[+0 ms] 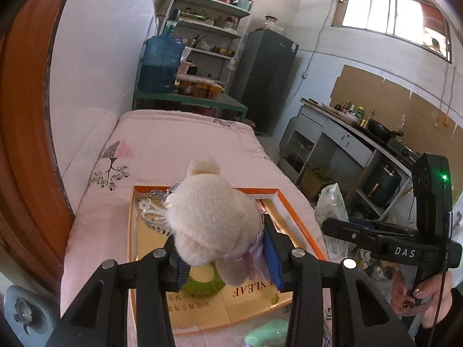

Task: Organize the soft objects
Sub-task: 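Carry the bunny and tissue pack over the box lid with both tools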

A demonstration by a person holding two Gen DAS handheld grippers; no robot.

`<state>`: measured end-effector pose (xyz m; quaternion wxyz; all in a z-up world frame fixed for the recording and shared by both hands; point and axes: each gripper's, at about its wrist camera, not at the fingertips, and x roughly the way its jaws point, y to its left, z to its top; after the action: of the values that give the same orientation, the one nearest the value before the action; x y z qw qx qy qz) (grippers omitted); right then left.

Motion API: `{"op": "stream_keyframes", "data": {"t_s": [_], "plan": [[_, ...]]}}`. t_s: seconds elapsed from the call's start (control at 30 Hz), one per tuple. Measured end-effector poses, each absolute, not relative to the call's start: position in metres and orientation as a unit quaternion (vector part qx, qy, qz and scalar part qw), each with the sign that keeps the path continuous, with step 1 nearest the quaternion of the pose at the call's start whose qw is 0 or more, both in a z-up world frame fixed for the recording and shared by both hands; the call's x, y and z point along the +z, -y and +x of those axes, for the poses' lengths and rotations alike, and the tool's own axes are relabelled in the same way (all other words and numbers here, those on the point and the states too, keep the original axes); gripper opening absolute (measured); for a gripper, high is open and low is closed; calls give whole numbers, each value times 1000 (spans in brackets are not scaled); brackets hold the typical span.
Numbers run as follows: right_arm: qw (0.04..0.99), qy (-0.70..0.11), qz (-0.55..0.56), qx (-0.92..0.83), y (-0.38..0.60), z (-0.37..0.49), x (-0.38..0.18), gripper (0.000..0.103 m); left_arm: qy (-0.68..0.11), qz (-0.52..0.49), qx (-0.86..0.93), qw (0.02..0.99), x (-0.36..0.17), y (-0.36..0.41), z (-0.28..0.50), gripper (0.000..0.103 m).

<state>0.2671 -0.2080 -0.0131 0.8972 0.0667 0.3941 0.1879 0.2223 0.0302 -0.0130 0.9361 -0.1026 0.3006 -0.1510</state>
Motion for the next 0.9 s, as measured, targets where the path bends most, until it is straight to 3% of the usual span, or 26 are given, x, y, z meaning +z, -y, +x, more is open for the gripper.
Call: {"op": "stream_keyframes", "data": {"t_s": [0.9], "plan": [[866,-466,49,172,187,306,-81,56,-377,-121,-150,906,-84,-25,271,43]]}}
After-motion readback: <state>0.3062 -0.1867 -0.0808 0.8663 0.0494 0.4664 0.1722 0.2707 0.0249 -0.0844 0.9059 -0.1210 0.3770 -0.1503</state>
